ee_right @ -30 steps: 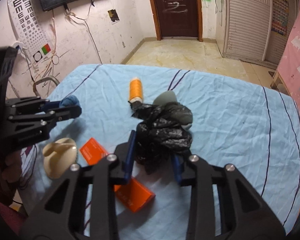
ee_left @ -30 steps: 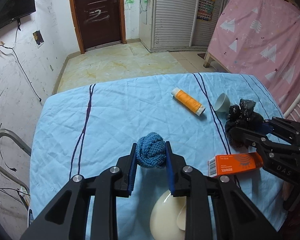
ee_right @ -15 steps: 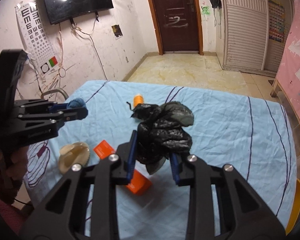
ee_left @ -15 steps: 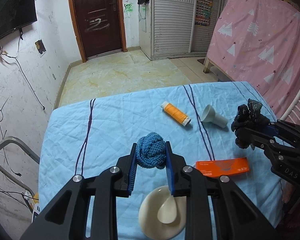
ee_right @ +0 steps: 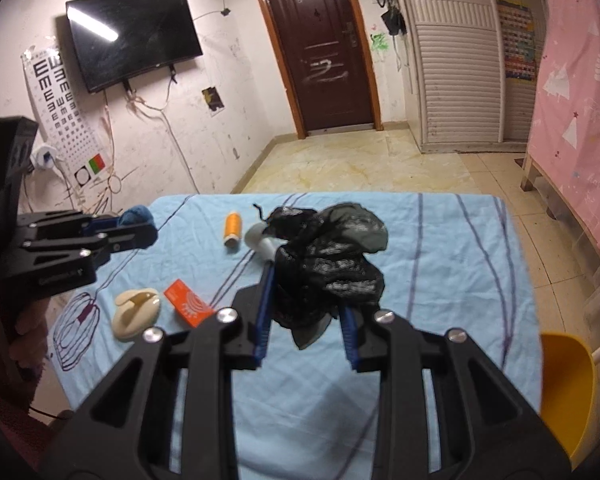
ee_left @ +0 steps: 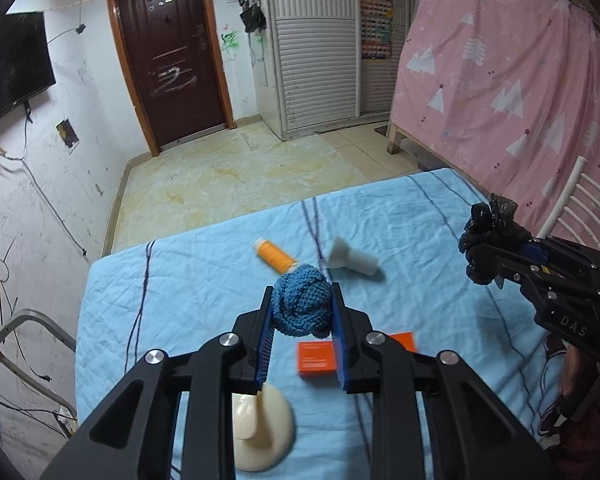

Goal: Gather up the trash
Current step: 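Carry the blue ball and black bag to the yellow bucket and release both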

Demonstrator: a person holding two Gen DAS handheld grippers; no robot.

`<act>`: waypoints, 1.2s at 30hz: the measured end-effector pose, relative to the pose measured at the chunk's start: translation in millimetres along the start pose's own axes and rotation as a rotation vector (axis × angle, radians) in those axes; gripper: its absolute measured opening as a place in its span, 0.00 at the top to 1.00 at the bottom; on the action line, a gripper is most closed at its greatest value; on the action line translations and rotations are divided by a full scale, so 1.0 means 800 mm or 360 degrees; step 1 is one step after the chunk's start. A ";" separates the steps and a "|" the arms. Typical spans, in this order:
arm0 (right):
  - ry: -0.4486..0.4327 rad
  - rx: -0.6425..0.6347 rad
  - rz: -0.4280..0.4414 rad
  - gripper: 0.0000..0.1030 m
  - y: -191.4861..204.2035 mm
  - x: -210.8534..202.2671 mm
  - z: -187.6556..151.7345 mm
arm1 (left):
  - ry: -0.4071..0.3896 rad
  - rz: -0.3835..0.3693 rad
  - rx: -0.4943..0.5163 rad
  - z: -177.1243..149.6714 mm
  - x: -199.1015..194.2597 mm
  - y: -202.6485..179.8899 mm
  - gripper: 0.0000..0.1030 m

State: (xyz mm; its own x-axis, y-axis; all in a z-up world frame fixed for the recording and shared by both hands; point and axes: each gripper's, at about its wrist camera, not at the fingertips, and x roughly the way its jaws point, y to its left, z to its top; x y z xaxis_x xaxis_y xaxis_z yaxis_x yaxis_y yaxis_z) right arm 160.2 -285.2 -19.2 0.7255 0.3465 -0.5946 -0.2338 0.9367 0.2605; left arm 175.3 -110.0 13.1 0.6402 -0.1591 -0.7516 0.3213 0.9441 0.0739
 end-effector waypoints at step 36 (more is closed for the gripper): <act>-0.0115 0.0423 -0.0439 0.73 -0.222 -0.126 -0.102 | -0.0190 -0.0521 0.0448 0.048 0.012 -0.276 0.83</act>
State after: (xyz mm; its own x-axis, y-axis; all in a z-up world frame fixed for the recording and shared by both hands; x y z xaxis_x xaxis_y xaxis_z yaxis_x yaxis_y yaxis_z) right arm 76.3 -482.4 -67.6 0.7837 0.0699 -0.6172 0.1456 0.9453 0.2920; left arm 137.3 -331.1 14.6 0.5439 -0.4840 -0.6855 0.6873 0.7257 0.0330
